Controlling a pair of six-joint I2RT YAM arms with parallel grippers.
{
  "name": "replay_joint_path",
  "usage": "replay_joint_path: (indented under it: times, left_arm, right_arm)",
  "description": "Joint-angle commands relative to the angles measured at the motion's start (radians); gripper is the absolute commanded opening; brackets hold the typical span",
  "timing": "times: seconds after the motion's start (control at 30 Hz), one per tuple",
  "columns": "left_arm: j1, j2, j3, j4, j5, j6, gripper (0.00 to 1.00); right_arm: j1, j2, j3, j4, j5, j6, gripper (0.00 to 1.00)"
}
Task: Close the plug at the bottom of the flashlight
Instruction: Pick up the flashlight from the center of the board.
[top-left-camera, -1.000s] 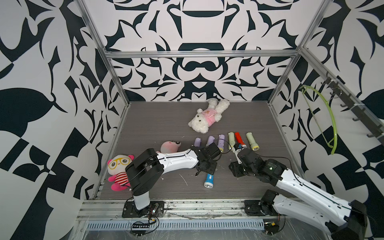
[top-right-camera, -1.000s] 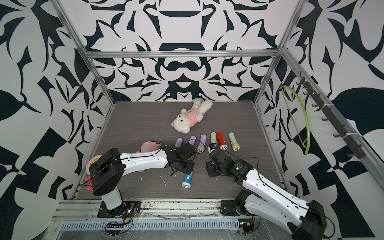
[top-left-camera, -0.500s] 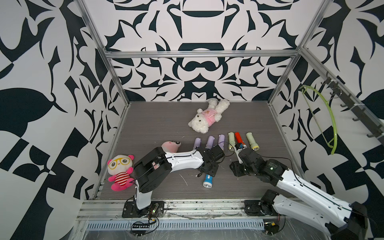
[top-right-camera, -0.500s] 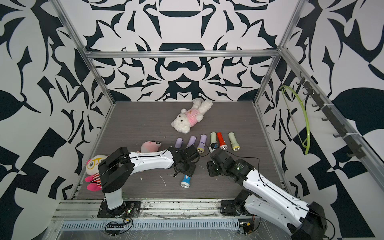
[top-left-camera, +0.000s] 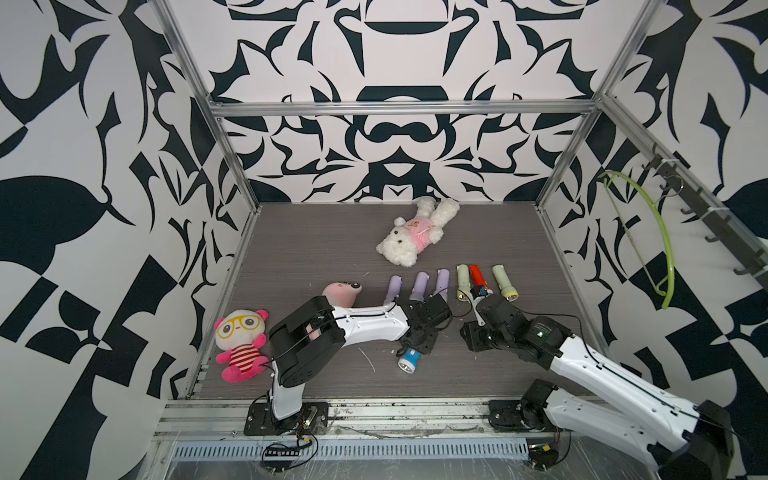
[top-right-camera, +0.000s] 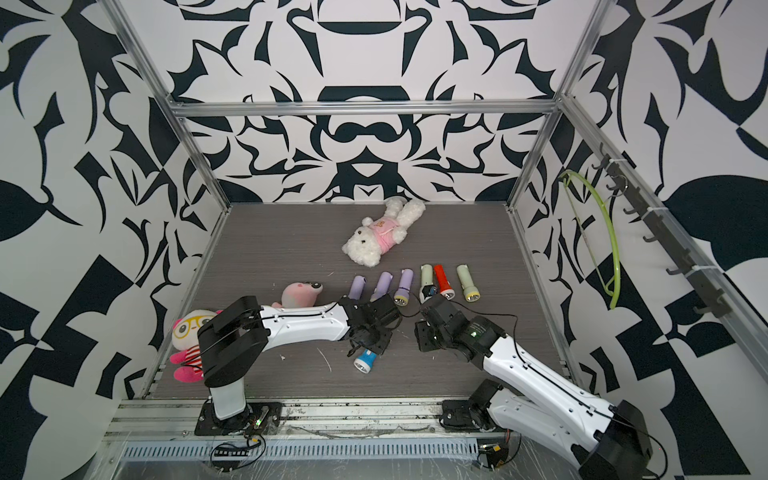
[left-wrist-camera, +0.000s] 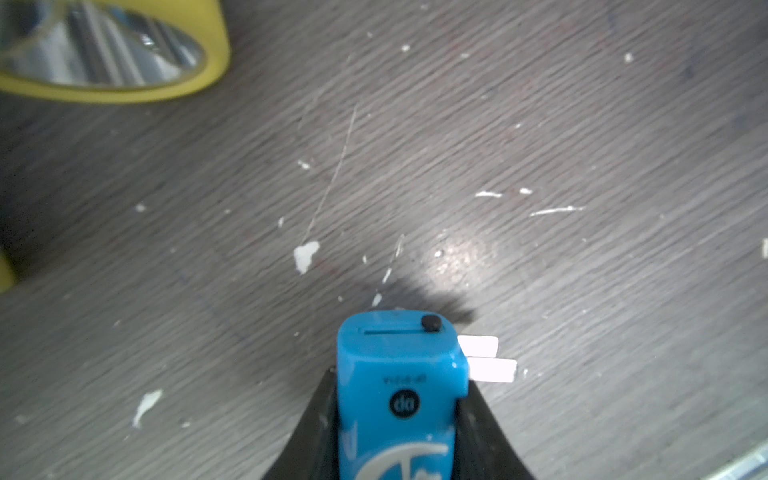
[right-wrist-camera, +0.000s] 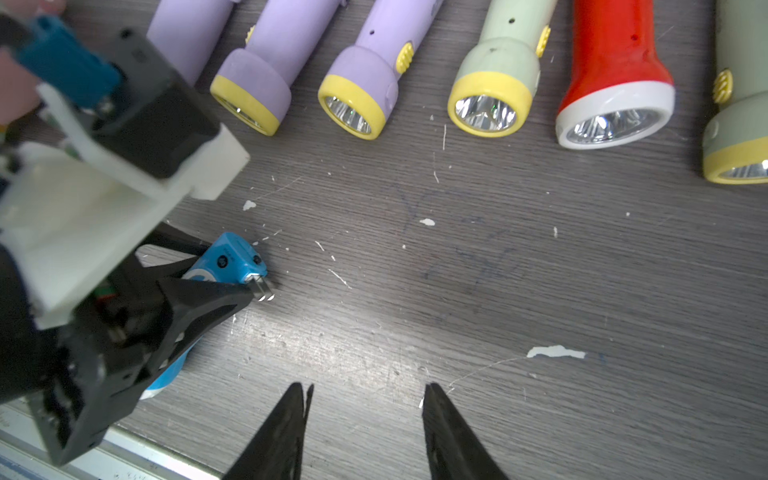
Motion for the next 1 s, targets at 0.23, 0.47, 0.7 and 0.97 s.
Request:
replay_joint_path:
  times: [0.23, 0.47, 0.7, 0.97]
  left_arm:
    - [-0.002, -0.278, -0.138, 0.213, -0.081, 0.18, 0.21]
    - [0.001, -0.555, -0.346, 0.519, -0.031, 0.39, 0.18]
    - [0.049, -0.795, -0.496, 0.664, 0.079, 0.447, 0.23]
    - [0.068, -0.918, -0.531, 0.638, 0.299, 0.565, 0.26]
  right_arm:
    - [-0.02, 0.02, 0.052, 0.013, 0.011, -0.016, 0.48]
    - [-0.051, 0.058, 0.102, 0.054, -0.037, -0.052, 0.48]
    - [-0.081, 0.057, 0.19, 0.171, -0.213, -0.137, 0.46]
    - [-0.081, 0.024, 0.265, 0.267, -0.506, -0.254, 0.44]
